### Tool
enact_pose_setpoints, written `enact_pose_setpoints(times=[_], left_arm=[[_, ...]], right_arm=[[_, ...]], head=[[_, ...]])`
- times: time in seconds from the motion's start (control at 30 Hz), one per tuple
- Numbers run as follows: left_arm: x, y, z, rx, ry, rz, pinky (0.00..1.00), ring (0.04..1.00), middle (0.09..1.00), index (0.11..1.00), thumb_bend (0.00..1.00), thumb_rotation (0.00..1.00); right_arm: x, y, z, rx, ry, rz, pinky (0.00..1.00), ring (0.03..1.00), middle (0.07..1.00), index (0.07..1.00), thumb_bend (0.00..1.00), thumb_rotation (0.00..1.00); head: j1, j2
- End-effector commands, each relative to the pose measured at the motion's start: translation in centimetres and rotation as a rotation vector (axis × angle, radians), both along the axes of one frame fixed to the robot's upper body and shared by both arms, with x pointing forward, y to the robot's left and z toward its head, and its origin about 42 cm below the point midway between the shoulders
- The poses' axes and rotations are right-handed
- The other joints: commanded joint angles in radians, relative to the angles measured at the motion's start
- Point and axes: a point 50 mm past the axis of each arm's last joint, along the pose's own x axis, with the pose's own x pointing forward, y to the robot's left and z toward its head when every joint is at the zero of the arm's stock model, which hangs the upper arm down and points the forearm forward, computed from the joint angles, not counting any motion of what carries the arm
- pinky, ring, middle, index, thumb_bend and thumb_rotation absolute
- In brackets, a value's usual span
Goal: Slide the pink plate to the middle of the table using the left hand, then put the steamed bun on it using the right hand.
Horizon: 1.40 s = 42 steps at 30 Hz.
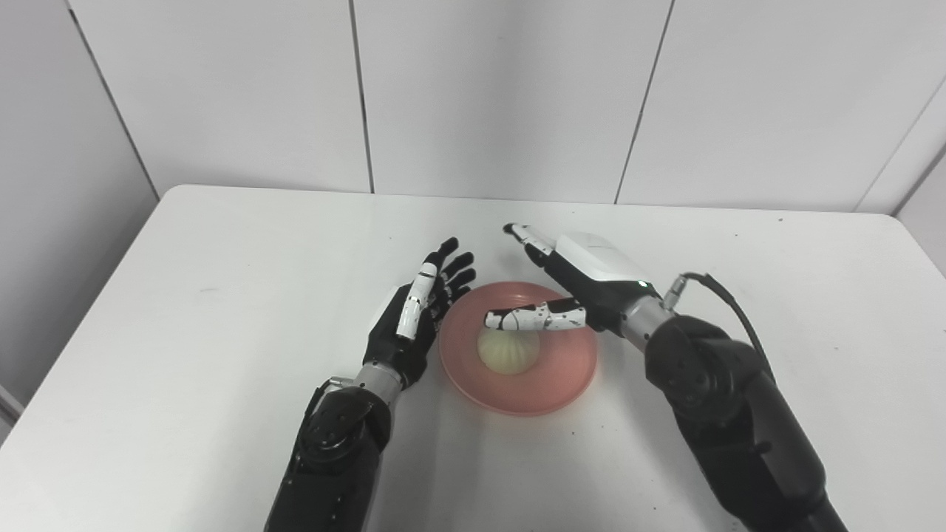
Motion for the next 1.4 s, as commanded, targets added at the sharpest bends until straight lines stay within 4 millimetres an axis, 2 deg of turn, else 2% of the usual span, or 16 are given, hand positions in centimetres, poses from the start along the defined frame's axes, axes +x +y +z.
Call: enact_pose_setpoints(times=[0.0, 0.3, 0.37, 0.43, 0.53, 0.6, 0.67, 0.8, 0.87, 0.93, 1.1, 1.37], left_arm=[[-2.0, 1.6, -3.5, 0.059, 0.113, 0.082, 0.97, 0.950, 0.947, 0.962, 0.41, 1.00], [-2.5, 2.1, -2.9, 0.090, 0.032, 0.152, 0.99, 0.972, 0.979, 0.993, 0.40, 1.00], [-2.6, 2.2, -2.9, 0.098, 0.016, 0.157, 0.99, 0.971, 0.980, 0.998, 0.40, 1.00], [-2.7, 2.2, -2.9, 0.103, 0.003, 0.164, 0.99, 0.972, 0.983, 1.000, 0.40, 1.00], [-3.0, 2.3, -2.9, 0.109, -0.008, 0.175, 0.99, 0.973, 0.983, 1.000, 0.40, 1.00], [-3.1, 2.4, -3.0, 0.117, -0.011, 0.178, 0.99, 0.975, 0.985, 1.000, 0.40, 1.00], [-3.3, 2.4, -3.0, 0.128, -0.012, 0.180, 0.99, 0.976, 0.986, 1.000, 0.40, 1.00], [-3.7, 2.5, -3.1, 0.147, -0.012, 0.182, 0.97, 0.976, 0.984, 1.000, 0.39, 1.00], [-3.9, 2.5, -3.1, 0.152, -0.014, 0.182, 0.97, 0.976, 0.984, 1.000, 0.39, 1.00], [-4.0, 2.6, -3.1, 0.150, -0.013, 0.184, 0.97, 0.977, 0.985, 1.000, 0.39, 1.00], [-4.4, 2.8, -3.2, 0.141, -0.008, 0.189, 0.98, 0.977, 0.986, 1.000, 0.39, 1.00], [-5.0, 3.0, -3.0, 0.142, -0.007, 0.196, 0.98, 0.975, 0.983, 1.000, 0.38, 1.00]], right_arm=[[0.4, -0.1, 2.8, 0.089, -0.203, 0.017, 0.85, 0.969, 1.000, 1.000, 0.89, 0.98], [0.8, -2.4, 3.8, 0.282, -0.442, -0.059, 0.85, 1.000, 1.000, 1.000, 0.89, 1.00], [0.6, -2.8, 3.6, 0.321, -0.468, -0.086, 0.89, 1.000, 1.000, 1.000, 0.87, 1.00], [0.4, -3.2, 3.0, 0.358, -0.475, -0.113, 0.89, 0.994, 1.000, 1.000, 0.85, 1.00], [0.1, -3.7, 2.0, 0.434, -0.421, -0.147, 0.92, 0.999, 1.000, 1.000, 0.82, 1.00], [0.0, -3.9, 1.2, 0.485, -0.375, -0.167, 0.96, 1.000, 1.000, 1.000, 0.77, 1.00], [0.0, -4.4, 0.0, 0.533, -0.299, -0.204, 0.99, 1.000, 1.000, 1.000, 0.66, 1.00], [0.2, -5.2, -3.3, 0.676, -0.182, -0.239, 0.95, 0.992, 1.000, 1.000, 0.57, 1.00], [0.2, -5.3, -4.3, 0.738, -0.135, -0.247, 0.95, 0.992, 1.000, 1.000, 0.55, 1.00], [0.2, -5.4, -5.2, 0.813, -0.078, -0.251, 0.98, 0.998, 1.000, 1.000, 0.49, 1.00], [-0.1, -5.4, -6.6, 1.015, 0.020, -0.224, 1.00, 1.000, 1.000, 1.000, 0.36, 1.00], [-0.7, -5.4, -7.2, 1.137, 0.069, -0.204, 1.00, 1.000, 1.000, 1.000, 0.31, 1.00]], head=[[-0.003, -0.002], [-0.017, -0.017], [-0.018, -0.019], [-0.018, -0.020], [-0.019, -0.020], [-0.020, -0.022], [-0.020, -0.022], [-0.018, -0.022], [-0.018, -0.020], [-0.017, -0.020], [-0.017, -0.019], [-0.012, -0.017]])
